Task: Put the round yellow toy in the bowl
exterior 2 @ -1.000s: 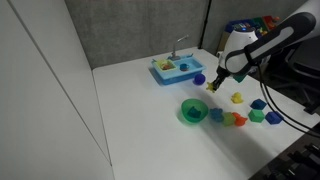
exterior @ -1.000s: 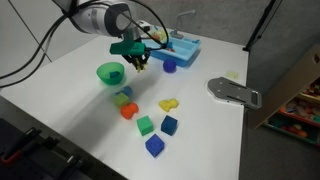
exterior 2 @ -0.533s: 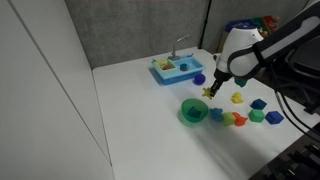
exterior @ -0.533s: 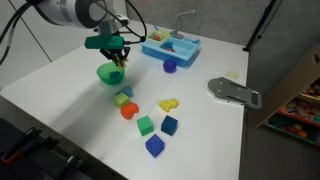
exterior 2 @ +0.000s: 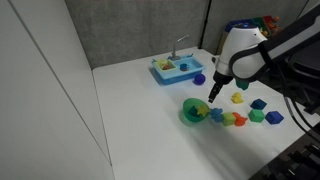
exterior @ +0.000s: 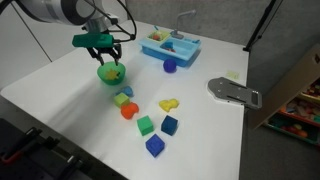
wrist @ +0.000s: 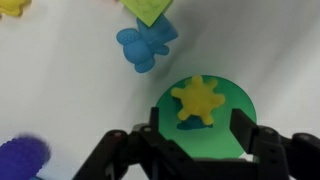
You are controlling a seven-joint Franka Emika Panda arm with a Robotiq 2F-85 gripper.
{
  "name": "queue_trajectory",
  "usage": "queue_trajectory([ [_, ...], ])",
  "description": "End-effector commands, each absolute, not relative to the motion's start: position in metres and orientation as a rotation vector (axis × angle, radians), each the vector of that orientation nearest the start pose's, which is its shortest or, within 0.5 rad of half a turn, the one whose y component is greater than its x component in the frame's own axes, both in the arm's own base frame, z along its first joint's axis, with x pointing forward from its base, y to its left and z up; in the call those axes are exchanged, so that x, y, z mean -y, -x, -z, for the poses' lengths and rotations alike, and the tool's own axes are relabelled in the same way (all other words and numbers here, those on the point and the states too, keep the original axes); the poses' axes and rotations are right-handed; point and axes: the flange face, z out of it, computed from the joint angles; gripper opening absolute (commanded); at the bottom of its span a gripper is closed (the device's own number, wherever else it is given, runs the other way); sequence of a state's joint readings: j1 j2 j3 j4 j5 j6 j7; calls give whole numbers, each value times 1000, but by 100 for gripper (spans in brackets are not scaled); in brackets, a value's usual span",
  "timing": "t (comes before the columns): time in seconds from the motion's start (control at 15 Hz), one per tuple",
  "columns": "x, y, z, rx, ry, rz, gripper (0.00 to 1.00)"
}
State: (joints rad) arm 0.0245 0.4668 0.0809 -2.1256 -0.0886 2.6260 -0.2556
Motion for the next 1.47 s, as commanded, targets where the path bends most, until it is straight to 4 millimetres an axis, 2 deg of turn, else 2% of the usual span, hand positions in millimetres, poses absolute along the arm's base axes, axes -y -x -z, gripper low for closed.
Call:
queue_trajectory([
  [0.0,-57,-571,-216,614,3096,62,100],
  [0.2,-46,-572,-241,496,3113,53,100],
  [0.4,-26,-571,-269,312,3150,31,100],
  [0.8,10,-553,-332,9,3167,-74,100],
  [1.0,17,-538,-363,-100,3153,-147,100],
  [1.27,16,-518,-402,-185,3141,-239,100],
  [1.4,17,-511,-415,-205,3134,-267,100],
])
